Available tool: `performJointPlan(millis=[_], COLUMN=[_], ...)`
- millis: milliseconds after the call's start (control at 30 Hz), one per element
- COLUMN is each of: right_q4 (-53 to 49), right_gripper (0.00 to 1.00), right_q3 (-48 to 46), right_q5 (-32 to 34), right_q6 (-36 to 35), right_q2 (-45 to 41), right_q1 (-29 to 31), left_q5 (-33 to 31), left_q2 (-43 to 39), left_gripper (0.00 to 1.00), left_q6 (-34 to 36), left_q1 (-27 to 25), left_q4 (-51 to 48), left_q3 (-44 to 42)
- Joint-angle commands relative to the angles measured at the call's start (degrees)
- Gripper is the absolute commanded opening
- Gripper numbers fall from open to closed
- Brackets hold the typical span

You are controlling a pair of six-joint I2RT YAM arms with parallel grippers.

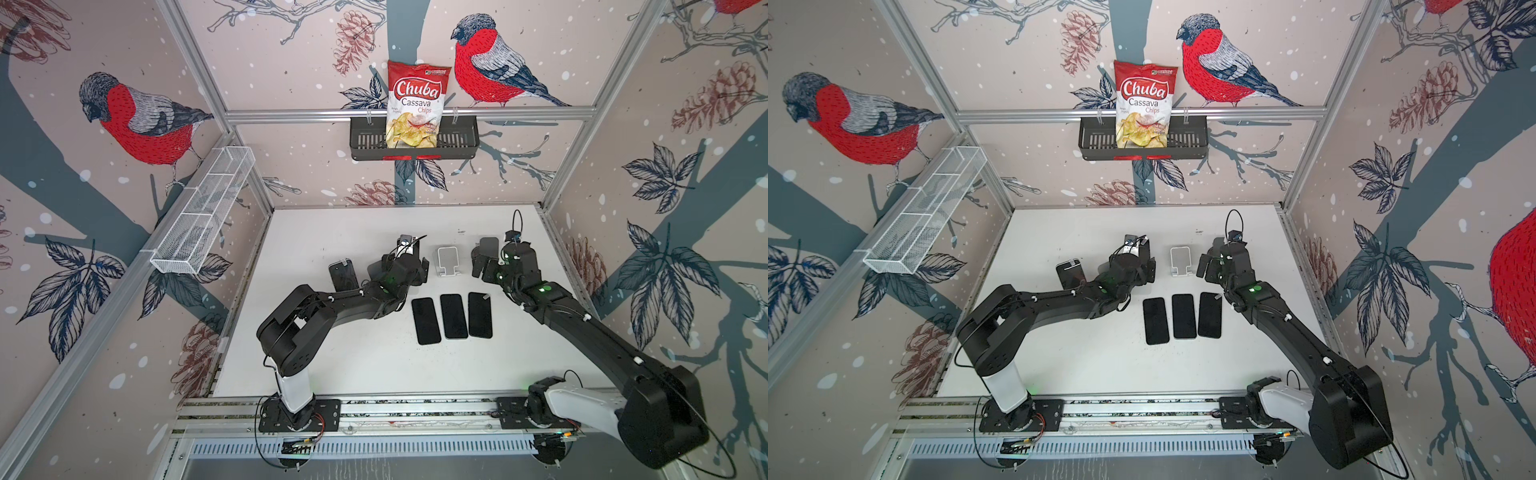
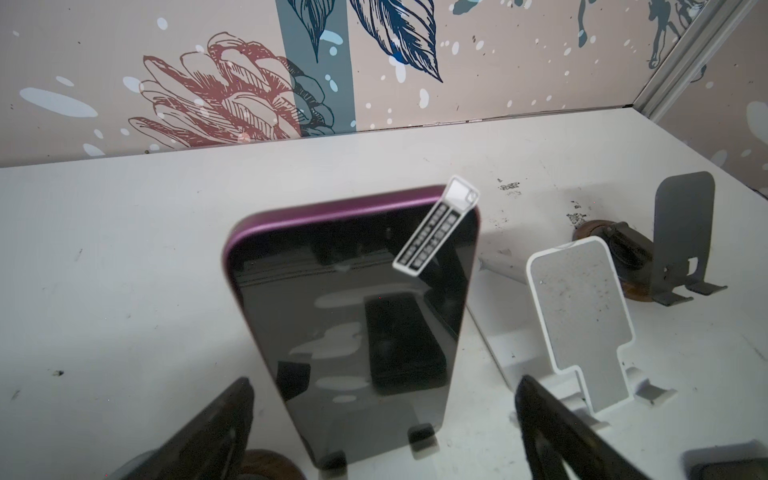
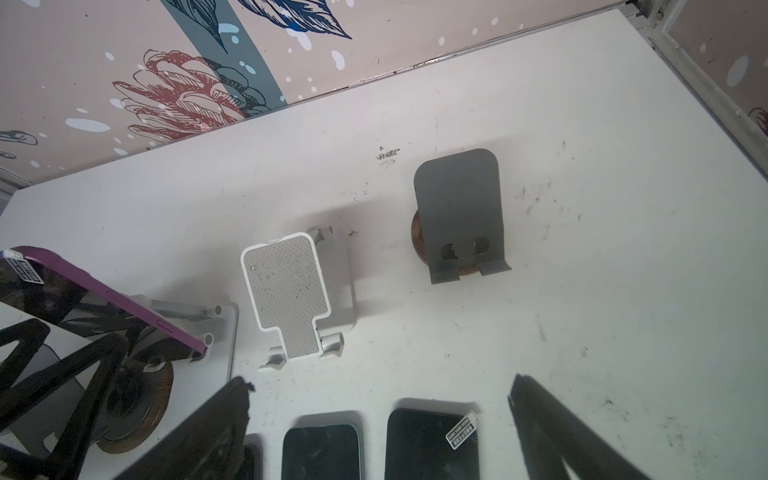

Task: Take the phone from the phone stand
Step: 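Close the left gripper on the pink-edged phone and lift it off its stand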

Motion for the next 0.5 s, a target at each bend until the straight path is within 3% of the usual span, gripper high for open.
performJointPlan(millis=[0, 467], right_q4=[1.47, 1.81], right_gripper=[0.99, 0.99], right_q3=[-0.02, 0.09], right_q5=[-0.61, -2.01], right_q6=[-0.28, -0.24], right_q2=[0.19, 1.7], right_q1=[-0.26, -1.32], left_q5=[-1.34, -1.33], left_q2=[0.62, 3.5], left_gripper=[0.97, 0.97], left_q6=[-1.13, -0.8], left_q1=[0.51, 1.44], left_q4=[1.71, 1.59], left_q3=[0.91, 3.02])
